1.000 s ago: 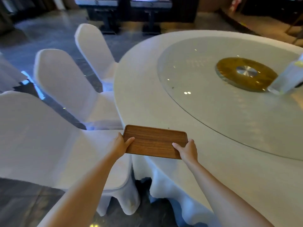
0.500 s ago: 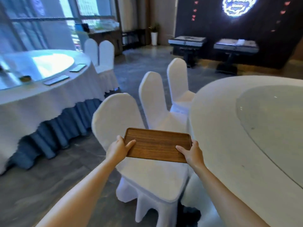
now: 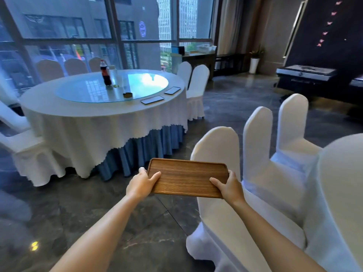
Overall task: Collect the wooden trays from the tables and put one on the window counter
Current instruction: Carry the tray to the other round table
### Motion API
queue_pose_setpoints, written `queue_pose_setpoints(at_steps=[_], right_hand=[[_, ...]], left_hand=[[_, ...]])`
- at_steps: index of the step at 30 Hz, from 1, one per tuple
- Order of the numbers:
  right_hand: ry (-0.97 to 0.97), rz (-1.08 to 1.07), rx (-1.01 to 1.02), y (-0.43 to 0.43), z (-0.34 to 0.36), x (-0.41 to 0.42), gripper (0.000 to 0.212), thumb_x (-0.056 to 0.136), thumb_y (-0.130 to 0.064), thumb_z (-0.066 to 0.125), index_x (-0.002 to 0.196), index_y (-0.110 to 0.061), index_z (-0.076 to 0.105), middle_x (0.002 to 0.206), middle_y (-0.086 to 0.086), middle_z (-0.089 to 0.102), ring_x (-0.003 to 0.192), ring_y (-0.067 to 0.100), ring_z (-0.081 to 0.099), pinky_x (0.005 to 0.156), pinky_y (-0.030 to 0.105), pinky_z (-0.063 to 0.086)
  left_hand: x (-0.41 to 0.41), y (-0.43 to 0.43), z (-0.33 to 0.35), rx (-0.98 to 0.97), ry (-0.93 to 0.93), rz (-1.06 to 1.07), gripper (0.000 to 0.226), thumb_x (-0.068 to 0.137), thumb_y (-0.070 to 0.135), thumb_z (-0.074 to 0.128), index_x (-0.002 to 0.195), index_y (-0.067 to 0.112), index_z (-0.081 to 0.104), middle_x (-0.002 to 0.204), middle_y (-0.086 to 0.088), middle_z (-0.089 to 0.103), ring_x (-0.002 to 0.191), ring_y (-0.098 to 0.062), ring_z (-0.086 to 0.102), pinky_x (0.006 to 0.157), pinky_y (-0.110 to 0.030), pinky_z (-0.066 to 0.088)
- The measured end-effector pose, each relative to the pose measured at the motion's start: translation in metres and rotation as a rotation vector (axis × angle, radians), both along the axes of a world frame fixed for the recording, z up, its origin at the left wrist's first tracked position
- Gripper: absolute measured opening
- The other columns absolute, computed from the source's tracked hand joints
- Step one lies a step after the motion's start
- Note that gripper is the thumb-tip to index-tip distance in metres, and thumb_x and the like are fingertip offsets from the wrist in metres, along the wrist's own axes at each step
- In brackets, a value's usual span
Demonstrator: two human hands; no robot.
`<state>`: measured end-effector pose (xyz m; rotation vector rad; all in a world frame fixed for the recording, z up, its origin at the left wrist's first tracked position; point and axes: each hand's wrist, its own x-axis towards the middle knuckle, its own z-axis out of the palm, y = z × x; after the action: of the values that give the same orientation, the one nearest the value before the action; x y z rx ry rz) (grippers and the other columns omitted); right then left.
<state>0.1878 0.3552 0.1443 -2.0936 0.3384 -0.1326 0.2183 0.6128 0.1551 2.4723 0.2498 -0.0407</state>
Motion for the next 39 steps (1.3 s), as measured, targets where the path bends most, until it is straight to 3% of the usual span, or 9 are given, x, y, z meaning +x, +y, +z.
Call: queue_pose_setpoints(at_steps=[7,11,17,22,35,39], right_hand=[[-0.047,0.148,-0.021,0.056,0.002,0.100,0.066,0.083,-0.037,0.066,0.135,-0.008,0.036,0.126,0.012,0.056,0.111,0.026,0.056,0.084,0.029,0.045],[-0.050,0.201,-0.019,0.074,0.002,0.176,0.076,0.083,-0.039,0.064,0.142,-0.007,0.027,0.134,0.013,0.050,0.119,0.029,0.053,0.095,0.037,0.046],[-0.074,0.228,-0.034,0.089,0.019,0.298,0.074,0.083,-0.038,0.065,0.139,-0.005,0.031,0.133,0.015,0.052,0.118,0.029,0.053,0.095,0.037,0.045],[-0.082,0.220,-0.029,0.097,0.025,0.383,0.074,0.082,-0.036,0.067,0.138,-0.001,0.031,0.131,0.017,0.053,0.118,0.030,0.053,0.096,0.039,0.045],[-0.002,0.134,-0.054,0.128,-0.017,0.563,0.077,0.083,-0.037,0.065,0.141,-0.003,0.028,0.136,0.018,0.048,0.122,0.032,0.050,0.099,0.043,0.045],[0.017,0.099,-0.070,0.152,-0.017,0.636,0.078,0.083,-0.038,0.065,0.142,-0.003,0.026,0.138,0.018,0.047,0.124,0.032,0.048,0.099,0.041,0.042]], left_hand=[[0.063,0.059,0.003,0.027,-0.057,0.113,0.051,0.090,0.052,0.044,0.109,0.005,0.041,0.089,-0.004,0.054,0.077,-0.022,0.054,0.068,-0.035,0.044],[0.126,0.076,0.003,0.033,-0.067,0.157,0.051,0.090,0.051,0.044,0.110,0.005,0.041,0.092,-0.006,0.055,0.079,-0.023,0.054,0.071,-0.037,0.045],[0.237,0.091,0.020,0.051,-0.052,0.184,0.046,0.090,0.052,0.043,0.101,0.008,0.041,0.099,-0.011,0.060,0.080,-0.023,0.052,0.071,-0.035,0.042],[0.318,0.100,0.025,0.040,-0.041,0.188,0.052,0.089,0.054,0.043,0.106,0.005,0.043,0.103,-0.015,0.062,0.092,-0.031,0.060,0.084,-0.043,0.050],[0.525,0.132,-0.027,0.102,0.016,0.101,0.047,0.090,0.055,0.038,0.100,0.009,0.040,0.088,-0.004,0.053,0.078,-0.023,0.052,0.067,-0.035,0.040],[0.608,0.160,-0.031,0.102,0.040,0.054,0.045,0.090,0.056,0.036,0.096,0.012,0.038,0.091,-0.006,0.057,0.080,-0.025,0.054,0.070,-0.037,0.043]])
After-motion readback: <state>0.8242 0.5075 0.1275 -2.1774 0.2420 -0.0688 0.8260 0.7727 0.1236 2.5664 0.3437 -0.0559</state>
